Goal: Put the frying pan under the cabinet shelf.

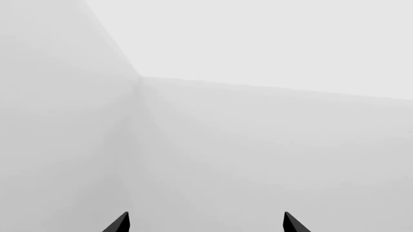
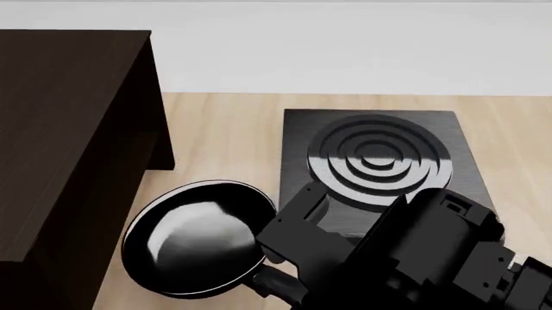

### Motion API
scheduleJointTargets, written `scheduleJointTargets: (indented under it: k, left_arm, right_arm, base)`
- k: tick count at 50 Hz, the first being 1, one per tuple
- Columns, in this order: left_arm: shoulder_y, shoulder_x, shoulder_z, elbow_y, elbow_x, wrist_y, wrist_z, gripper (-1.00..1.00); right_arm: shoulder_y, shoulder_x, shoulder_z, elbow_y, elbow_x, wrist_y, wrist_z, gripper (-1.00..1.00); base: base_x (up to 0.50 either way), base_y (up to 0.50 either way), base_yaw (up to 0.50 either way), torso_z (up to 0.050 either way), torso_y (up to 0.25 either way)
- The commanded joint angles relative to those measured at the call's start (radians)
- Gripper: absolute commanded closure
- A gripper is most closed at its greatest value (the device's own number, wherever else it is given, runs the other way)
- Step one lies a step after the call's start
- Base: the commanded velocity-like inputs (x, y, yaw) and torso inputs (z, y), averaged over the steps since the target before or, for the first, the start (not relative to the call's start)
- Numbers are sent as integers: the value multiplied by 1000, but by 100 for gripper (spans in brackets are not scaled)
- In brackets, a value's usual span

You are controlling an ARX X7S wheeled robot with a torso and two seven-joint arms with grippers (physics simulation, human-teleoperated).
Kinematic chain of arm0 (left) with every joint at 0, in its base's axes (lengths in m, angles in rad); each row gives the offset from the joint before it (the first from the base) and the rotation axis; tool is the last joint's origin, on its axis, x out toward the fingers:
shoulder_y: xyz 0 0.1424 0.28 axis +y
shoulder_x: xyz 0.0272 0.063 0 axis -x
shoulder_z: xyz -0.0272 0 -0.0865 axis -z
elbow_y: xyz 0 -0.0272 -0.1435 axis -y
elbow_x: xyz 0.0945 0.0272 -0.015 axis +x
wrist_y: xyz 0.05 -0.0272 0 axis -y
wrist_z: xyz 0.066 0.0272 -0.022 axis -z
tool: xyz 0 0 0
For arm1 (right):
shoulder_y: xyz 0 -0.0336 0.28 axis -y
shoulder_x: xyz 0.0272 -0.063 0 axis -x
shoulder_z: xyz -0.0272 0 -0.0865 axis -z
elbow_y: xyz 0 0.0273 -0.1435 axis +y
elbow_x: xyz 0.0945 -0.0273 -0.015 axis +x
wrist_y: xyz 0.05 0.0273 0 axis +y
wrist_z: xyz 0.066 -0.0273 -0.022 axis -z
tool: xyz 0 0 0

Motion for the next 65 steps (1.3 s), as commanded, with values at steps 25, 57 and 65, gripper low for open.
scheduleJointTargets:
  k: [25, 57, 65]
  left_arm:
    - [111, -125, -16, -3, 40, 122, -74, -100]
    - [85, -146, -99, 34, -37, -10, -142, -100]
    - [74, -146, -124, 34, -69, -45, -145, -100]
  right_arm:
    - [-22, -125, -17, 103, -115, -112, -121, 100]
    - [-96, -381, -103, 476, -290, -337, -353, 100]
    - [-113, -480, -131, 665, -351, -421, -446, 100]
  base:
    - [0, 0, 0, 0, 1]
    - [0, 0, 0, 0, 1]
    - [0, 0, 1, 1, 1]
